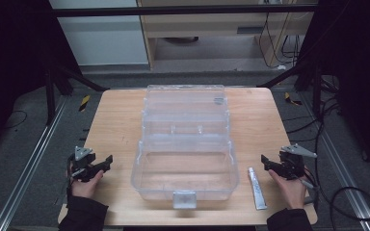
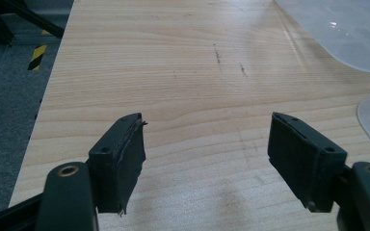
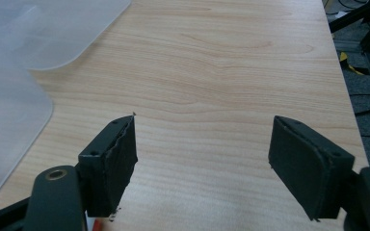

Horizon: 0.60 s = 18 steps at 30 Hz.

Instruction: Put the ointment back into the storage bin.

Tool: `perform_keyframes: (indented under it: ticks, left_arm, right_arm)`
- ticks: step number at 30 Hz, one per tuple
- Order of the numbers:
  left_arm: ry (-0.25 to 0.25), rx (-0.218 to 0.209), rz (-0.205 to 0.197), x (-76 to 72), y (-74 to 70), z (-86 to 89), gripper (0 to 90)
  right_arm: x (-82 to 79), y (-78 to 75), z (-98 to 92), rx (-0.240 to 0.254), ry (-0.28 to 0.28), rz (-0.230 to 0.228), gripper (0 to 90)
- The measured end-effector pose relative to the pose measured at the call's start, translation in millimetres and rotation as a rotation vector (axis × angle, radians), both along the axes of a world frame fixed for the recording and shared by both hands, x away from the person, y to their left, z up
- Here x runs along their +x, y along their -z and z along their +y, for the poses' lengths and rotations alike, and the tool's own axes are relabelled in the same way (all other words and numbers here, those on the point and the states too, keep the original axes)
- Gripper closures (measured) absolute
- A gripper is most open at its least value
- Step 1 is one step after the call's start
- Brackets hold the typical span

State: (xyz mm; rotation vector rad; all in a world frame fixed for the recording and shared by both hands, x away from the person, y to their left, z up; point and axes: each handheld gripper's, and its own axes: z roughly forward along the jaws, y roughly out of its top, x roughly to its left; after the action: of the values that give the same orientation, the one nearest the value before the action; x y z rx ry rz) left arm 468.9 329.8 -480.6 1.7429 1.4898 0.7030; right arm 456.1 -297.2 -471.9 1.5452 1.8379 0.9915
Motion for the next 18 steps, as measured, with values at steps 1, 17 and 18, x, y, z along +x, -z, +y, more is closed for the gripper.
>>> perform_keyframes:
  ticks: [1, 17, 18]
  left_arm:
    - [0.002, 0.005, 0.002, -0.2, 0.0, 0.1, 28.4]
    - [0.015, 0.013, 0.013, -0.3, 1.5, -2.9, 28.0]
    - [0.016, 0.018, 0.013, -0.2, 1.6, -3.1, 28.0]
  right_arm:
    - [-2.3, -2.3, 0.1, 0.002, -0.006, -0.001, 24.8]
    - [-25.1, -46.8, 19.7, -0.064, -0.067, 0.034, 27.6]
    - [-25.9, -49.8, 20.2, -0.068, -0.071, 0.041, 28.9]
